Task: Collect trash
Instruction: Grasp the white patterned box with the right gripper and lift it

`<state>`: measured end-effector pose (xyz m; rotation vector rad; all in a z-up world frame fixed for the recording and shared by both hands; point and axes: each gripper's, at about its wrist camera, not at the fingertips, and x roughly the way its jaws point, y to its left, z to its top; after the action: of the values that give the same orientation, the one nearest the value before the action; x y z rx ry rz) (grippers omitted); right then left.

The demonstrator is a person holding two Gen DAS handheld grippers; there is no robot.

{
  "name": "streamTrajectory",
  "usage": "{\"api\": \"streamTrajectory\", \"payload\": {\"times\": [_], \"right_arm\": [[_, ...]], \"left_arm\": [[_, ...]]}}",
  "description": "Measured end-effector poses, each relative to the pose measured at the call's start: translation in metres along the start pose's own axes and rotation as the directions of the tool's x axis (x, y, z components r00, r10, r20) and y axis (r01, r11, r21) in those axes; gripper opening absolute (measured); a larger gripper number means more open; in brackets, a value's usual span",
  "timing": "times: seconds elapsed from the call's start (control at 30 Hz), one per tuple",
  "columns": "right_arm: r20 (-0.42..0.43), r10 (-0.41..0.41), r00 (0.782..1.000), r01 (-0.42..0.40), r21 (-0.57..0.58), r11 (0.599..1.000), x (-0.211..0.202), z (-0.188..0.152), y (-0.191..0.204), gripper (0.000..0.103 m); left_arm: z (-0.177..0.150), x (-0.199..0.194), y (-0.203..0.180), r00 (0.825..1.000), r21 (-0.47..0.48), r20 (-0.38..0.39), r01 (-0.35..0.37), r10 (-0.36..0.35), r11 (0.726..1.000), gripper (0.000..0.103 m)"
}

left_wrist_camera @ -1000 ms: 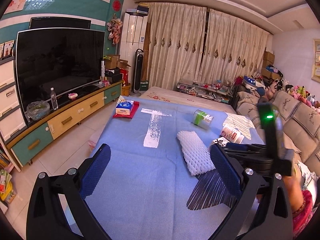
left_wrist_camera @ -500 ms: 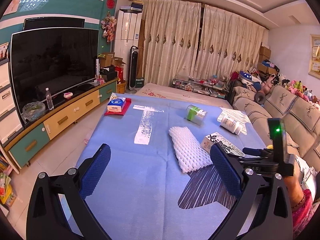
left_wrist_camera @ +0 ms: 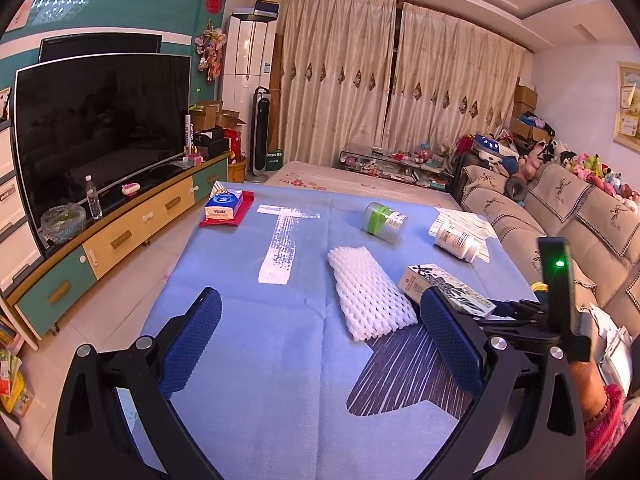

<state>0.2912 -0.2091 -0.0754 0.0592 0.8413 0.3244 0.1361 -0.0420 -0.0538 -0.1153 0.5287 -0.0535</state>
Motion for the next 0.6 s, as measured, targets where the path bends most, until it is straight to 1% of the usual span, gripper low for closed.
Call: {"api": "streamTrajectory", "payload": {"times": [0.13, 0.3, 0.47, 0.6], "right_arm": [[0.048, 0.025, 0.999, -0.027, 0.053, 0.998, -0.031, -0.012, -0.008, 0.069], [0.096, 0.024, 0.995, -0.034, 0.101, 0.994, -0.063, -0.026, -0.022, 0.069], [0.148, -0.012, 0.989, -0.009, 0.141, 0.99, -0.093, -0.039, -0.041, 0.069], [0.182, -0.083, 0.98, 0.048, 0.188, 0.981, -0.109, -0.048, -0.066, 0.069]], "left_arm": [[0.0, 0.002, -0.004, 1.0, 0.01, -0.009, 0.004, -0.004, 1.0, 0.098], [-0.001, 0.006, -0.014, 1.0, 0.036, -0.024, 0.017, -0.016, 0.999, 0.098], [-0.001, 0.012, -0.027, 0.999, 0.06, -0.036, 0.027, -0.025, 0.998, 0.098], [-0.002, 0.017, -0.04, 0.998, 0.082, -0.049, 0.035, -0.031, 0.996, 0.098]]}}
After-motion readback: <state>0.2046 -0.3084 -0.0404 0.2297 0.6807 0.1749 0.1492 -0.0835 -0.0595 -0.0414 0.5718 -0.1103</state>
